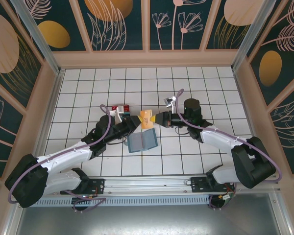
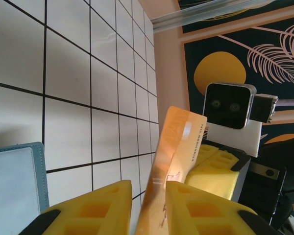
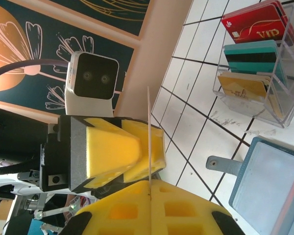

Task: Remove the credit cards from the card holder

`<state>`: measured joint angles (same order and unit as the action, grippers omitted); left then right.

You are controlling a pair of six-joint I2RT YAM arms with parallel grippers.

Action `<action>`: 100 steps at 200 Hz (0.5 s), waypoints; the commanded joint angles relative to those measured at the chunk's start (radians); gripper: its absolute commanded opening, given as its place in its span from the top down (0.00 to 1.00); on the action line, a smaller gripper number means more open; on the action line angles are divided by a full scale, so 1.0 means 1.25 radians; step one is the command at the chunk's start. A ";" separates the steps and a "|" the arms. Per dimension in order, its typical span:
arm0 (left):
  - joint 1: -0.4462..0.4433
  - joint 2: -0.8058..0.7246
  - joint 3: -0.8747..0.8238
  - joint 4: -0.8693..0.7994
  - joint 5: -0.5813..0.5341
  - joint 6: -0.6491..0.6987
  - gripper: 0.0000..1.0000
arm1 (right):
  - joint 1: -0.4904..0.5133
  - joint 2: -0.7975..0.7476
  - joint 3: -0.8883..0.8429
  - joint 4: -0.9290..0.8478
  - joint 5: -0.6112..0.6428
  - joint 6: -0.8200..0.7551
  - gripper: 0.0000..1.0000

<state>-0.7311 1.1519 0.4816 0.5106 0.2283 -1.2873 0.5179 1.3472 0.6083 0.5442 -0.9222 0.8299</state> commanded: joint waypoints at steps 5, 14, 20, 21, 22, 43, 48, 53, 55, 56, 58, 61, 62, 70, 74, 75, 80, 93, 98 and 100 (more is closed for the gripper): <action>0.007 -0.003 -0.012 0.049 0.013 -0.001 0.81 | 0.012 0.017 0.001 0.041 -0.028 0.007 1.00; 0.006 -0.004 -0.013 0.050 0.014 -0.001 0.86 | 0.014 0.018 -0.002 0.041 -0.025 0.007 1.00; 0.007 -0.005 -0.015 0.052 0.015 -0.002 0.90 | 0.015 0.018 -0.002 0.042 -0.023 0.007 1.00; 0.006 -0.005 -0.016 0.052 0.015 -0.002 0.90 | 0.015 0.018 -0.002 0.041 -0.022 0.007 1.00; 0.006 -0.005 -0.016 0.052 0.015 -0.002 0.91 | 0.015 0.018 -0.002 0.041 -0.022 0.006 1.00; 0.006 -0.013 -0.020 0.054 0.014 -0.002 1.00 | 0.015 0.017 -0.001 0.023 -0.015 -0.005 1.00; 0.006 -0.015 -0.021 0.052 0.013 -0.001 1.00 | 0.015 0.016 0.000 0.016 -0.012 -0.010 1.00; 0.007 -0.019 -0.020 0.048 0.011 0.001 1.00 | 0.015 0.016 0.002 0.006 -0.009 -0.016 0.98; 0.006 -0.020 -0.020 0.045 0.010 0.003 1.00 | 0.015 0.016 0.003 0.001 -0.008 -0.020 0.95; 0.007 -0.020 -0.019 0.043 0.009 0.003 1.00 | 0.015 0.016 0.003 -0.001 -0.008 -0.021 0.94; 0.006 -0.022 -0.019 0.040 0.008 0.004 1.00 | 0.015 0.015 0.004 -0.008 -0.005 -0.026 0.88; 0.006 -0.023 -0.017 0.034 0.006 0.007 1.00 | 0.015 0.014 0.005 -0.013 -0.002 -0.029 0.85; 0.006 -0.024 -0.017 0.033 0.006 0.008 1.00 | 0.015 0.014 0.005 -0.016 -0.002 -0.030 0.82; 0.006 -0.028 -0.013 0.015 0.000 0.017 1.00 | 0.015 0.010 0.008 -0.039 0.009 -0.043 0.64; 0.006 -0.030 -0.011 0.005 -0.003 0.021 1.00 | 0.014 0.009 0.009 -0.051 0.015 -0.050 0.56; 0.007 -0.031 -0.010 0.004 -0.003 0.021 1.00 | 0.014 0.008 0.010 -0.053 0.016 -0.051 0.54; 0.006 -0.033 -0.008 -0.008 -0.007 0.027 1.00 | 0.013 0.004 0.010 -0.067 0.024 -0.059 0.46; 0.007 -0.039 0.001 -0.048 -0.018 0.046 1.00 | 0.011 -0.008 0.013 -0.103 0.045 -0.081 0.35; 0.006 -0.042 0.007 -0.070 -0.025 0.057 1.00 | 0.010 -0.013 0.015 -0.118 0.053 -0.089 0.33; 0.007 -0.044 0.010 -0.078 -0.028 0.061 1.00 | 0.010 -0.015 0.016 -0.124 0.057 -0.092 0.33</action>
<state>-0.7254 1.1233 0.4671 0.5034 0.2237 -1.2716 0.5274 1.3632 0.6086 0.4774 -0.8955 0.7910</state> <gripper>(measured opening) 0.064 0.627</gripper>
